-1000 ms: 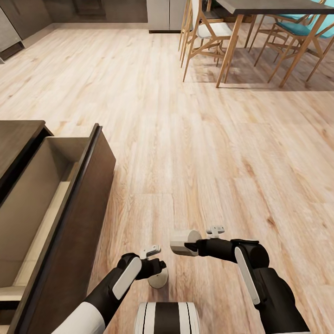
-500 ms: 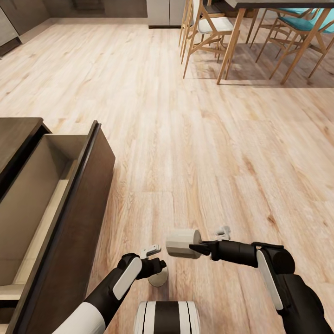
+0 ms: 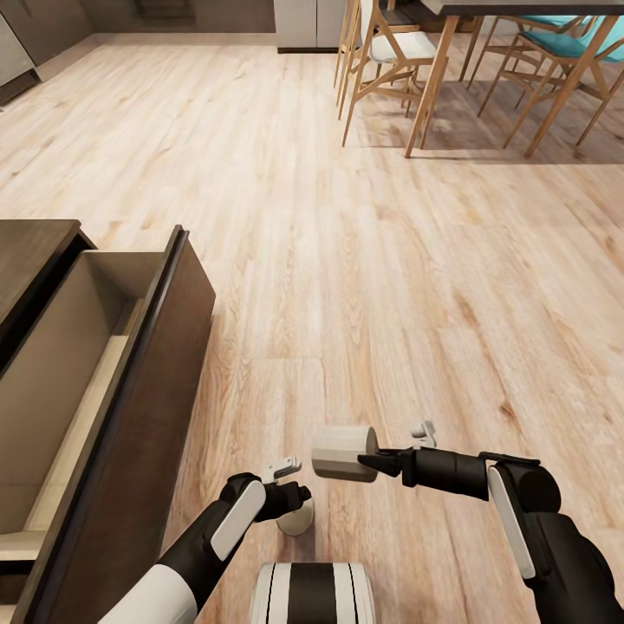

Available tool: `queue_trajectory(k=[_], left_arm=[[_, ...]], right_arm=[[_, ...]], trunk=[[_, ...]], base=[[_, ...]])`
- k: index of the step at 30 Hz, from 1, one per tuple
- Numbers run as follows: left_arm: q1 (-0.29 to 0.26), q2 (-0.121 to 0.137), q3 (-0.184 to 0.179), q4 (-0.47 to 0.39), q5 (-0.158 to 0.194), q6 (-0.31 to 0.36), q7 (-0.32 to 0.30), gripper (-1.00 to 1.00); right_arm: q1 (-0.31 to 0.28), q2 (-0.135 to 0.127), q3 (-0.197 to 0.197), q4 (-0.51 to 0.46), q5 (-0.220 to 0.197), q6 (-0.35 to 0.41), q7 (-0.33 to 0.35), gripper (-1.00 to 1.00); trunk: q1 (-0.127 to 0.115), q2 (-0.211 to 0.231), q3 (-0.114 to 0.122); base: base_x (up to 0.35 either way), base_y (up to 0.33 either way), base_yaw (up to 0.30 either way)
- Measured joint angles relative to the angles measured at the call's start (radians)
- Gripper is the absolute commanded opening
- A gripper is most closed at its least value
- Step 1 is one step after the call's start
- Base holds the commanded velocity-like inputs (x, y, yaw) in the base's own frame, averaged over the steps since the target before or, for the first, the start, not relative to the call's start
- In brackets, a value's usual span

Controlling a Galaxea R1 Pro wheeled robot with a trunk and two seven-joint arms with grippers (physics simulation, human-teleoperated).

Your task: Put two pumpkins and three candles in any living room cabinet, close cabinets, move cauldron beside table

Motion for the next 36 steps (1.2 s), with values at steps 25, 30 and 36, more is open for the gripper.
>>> queue_trajectory(k=[25, 30, 36], left_arm=[[0.000, -0.008, 0.000, 0.000, 0.000, 0.000, -0.001, 1.00], [0.000, -0.008, 0.000, 0.000, 0.000, 0.000, -0.002, 1.00], [0.000, -0.008, 0.000, 0.000, 0.000, 0.000, -0.003, 1.00]], right_arm=[[0.000, 0.000, 0.001, 0.001, 0.002, 0.001, 0.003, -1.00], [0.000, 0.000, 0.001, 0.001, 0.001, 0.001, 0.003, -1.00], [0.000, 0.000, 0.001, 0.001, 0.004, 0.000, 0.003, -1.00]], trunk=[[0.004, -0.002, -0.035], [0.004, -0.002, -0.035], [0.005, -0.003, -0.042]], base=[[0.000, 0.000, 0.000], [0.000, 0.000, 0.000], [0.000, 0.000, 0.000]])
